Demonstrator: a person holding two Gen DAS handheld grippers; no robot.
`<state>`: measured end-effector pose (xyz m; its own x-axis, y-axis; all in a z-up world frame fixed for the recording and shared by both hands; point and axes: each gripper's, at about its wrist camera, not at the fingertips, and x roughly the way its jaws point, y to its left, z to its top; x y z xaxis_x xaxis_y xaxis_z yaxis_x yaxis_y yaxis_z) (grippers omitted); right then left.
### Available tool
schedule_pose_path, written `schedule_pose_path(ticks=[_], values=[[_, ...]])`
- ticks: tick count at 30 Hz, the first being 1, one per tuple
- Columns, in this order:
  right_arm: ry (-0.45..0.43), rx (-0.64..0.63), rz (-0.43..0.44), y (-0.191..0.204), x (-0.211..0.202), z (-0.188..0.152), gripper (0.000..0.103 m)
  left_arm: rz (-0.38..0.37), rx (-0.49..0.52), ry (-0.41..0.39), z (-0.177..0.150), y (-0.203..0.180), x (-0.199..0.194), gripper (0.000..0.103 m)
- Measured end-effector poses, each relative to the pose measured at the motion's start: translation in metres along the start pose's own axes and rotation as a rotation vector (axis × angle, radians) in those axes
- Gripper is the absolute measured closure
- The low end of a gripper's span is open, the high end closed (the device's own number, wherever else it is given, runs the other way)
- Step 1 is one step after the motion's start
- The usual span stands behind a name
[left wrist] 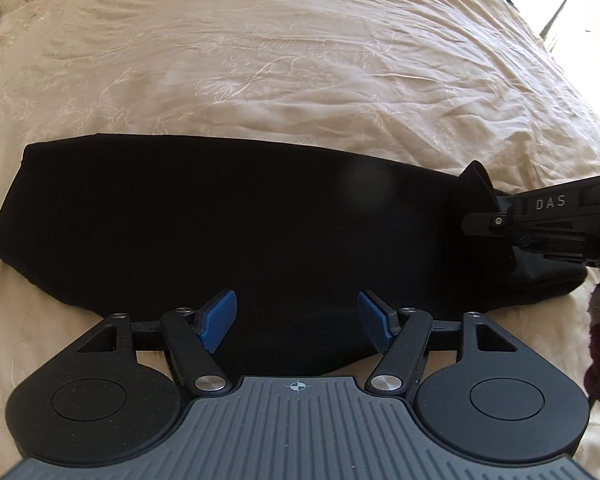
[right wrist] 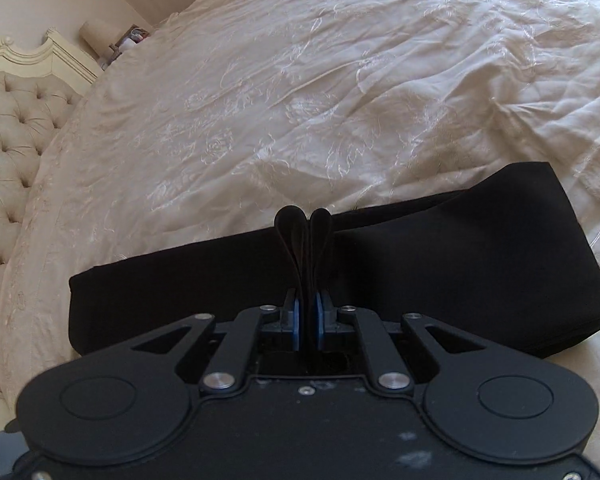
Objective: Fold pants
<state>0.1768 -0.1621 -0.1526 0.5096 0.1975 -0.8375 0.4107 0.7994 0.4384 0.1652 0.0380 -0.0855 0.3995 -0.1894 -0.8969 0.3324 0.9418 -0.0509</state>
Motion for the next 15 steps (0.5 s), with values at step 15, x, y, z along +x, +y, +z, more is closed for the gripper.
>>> schedule_pose_path(ticks=[15], values=[[-0.18, 0.002, 0.078, -0.006, -0.067, 0.004, 0.066, -0.195, 0.049, -0.081, 0.033, -0.041, -0.012, 0.037]])
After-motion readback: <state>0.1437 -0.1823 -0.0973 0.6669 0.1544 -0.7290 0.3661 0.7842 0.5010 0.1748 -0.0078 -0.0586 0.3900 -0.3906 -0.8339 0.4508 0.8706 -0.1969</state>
